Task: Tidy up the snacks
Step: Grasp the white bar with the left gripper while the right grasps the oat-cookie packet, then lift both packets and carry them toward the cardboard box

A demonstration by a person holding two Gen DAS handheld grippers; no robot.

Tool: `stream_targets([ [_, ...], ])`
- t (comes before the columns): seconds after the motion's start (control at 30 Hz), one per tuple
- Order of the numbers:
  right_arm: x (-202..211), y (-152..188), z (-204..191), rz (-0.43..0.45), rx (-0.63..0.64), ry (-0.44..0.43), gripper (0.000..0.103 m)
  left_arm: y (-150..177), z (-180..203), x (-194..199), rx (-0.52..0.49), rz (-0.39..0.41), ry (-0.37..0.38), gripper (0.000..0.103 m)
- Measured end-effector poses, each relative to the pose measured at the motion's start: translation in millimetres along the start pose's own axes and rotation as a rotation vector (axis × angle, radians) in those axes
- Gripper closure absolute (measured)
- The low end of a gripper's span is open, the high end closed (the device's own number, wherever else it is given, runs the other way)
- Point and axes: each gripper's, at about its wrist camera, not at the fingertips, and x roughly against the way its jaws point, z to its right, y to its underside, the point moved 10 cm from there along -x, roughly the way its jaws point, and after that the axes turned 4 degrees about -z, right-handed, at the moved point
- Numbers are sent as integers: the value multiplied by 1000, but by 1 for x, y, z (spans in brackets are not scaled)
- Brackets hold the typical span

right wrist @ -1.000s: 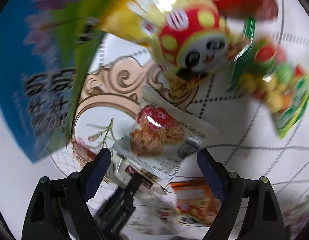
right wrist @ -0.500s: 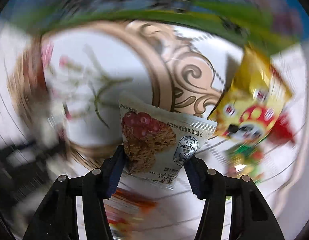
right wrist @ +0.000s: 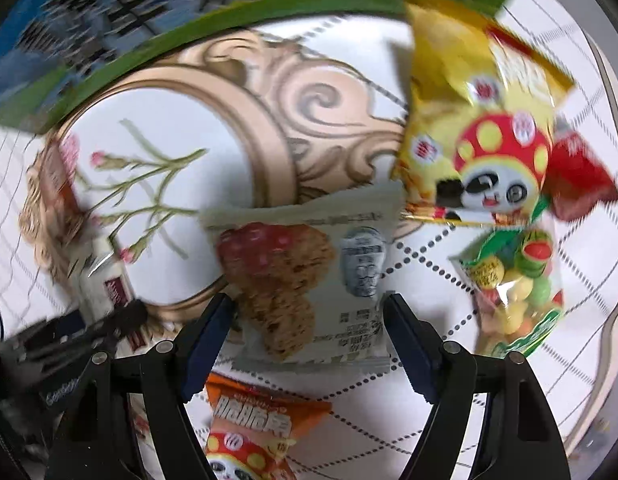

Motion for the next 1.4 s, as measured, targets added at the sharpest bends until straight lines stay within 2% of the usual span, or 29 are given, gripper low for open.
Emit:
stream_targets([
  [0.17, 1, 3, 13, 25, -20, 9, 32, 7, 6, 2, 2, 10, -10, 45],
  [0.23, 6, 5, 32, 30, -21, 9, 38, 8, 8, 2, 3, 14, -16, 45],
  [0.37, 8, 3, 35, 34, -14, 20, 41, 12, 17, 4, 4, 17, -22, 46],
  [0.4, 4, 9, 47, 35, -12, 22, 42, 13, 17, 5, 5, 19, -21, 46],
  [0.53, 13, 17, 28, 48, -2, 26, 49, 23, 26, 18, 4, 12, 13, 46],
  [0.67, 36, 29, 20, 73, 38, -7, 52, 33, 39, 53, -31, 56, 63, 46],
  [0.9, 125, 41, 12, 175, 88, -113, 52, 37, 68, 146, -101, 172, 160, 46],
  [1.03, 185, 34, 2, 257, 123, -162, 52, 13, 85, 207, -141, 243, 222, 46],
  [1.2, 255, -15, -13, 338, 153, -197, 52, -37, 112, 256, -195, 292, 225, 46],
  [1.3, 276, -54, -15, 371, 158, -137, 52, -77, 122, 265, -214, 287, 213, 46],
  [1.4, 271, -96, -2, 338, 137, -103, 52, -118, 142, 252, -216, 228, 202, 46],
])
